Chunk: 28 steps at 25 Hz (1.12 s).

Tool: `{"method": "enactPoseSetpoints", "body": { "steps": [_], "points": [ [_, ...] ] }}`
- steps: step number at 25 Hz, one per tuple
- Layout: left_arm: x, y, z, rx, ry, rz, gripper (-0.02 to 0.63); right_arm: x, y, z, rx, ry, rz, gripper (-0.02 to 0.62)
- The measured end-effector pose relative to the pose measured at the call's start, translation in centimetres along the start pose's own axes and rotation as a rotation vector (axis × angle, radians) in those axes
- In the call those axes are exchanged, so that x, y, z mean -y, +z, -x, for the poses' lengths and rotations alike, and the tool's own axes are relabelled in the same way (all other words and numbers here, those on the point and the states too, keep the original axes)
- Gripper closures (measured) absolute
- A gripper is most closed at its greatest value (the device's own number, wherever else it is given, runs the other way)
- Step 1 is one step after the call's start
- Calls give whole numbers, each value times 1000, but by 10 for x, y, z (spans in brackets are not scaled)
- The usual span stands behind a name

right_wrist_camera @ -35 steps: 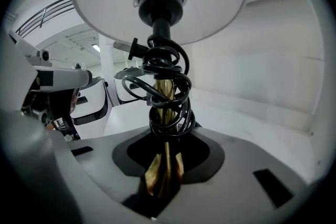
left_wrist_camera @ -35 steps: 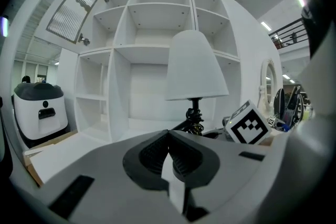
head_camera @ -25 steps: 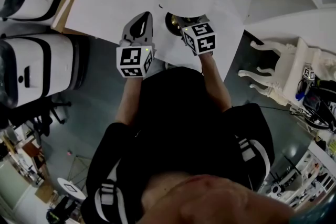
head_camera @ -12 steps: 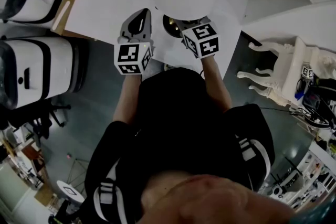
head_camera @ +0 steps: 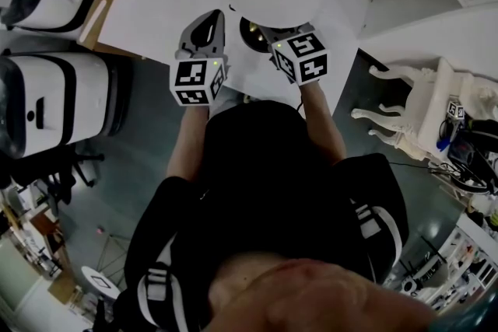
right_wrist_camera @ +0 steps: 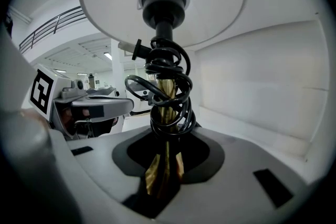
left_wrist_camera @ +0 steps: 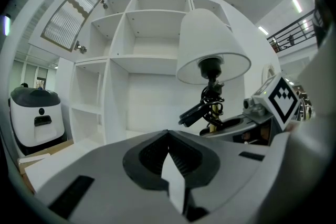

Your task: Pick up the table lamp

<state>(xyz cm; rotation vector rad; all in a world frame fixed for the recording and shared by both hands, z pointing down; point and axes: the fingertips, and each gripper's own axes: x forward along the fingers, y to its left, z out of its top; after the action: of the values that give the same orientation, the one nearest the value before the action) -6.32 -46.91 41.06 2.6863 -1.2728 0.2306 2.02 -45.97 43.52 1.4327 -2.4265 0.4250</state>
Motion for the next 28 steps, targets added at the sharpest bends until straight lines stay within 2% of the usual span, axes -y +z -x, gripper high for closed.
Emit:
{"method": "enactPoseSetpoints", "body": {
  "steps": [13,28],
  "points": [
    [2,5,-10,10,-15,-10,597,7,23,-7,83,-18,36,476],
    [-11,12,1,39,17,8,597,-7,21,-20,39,4,17,476]
  ]
}}
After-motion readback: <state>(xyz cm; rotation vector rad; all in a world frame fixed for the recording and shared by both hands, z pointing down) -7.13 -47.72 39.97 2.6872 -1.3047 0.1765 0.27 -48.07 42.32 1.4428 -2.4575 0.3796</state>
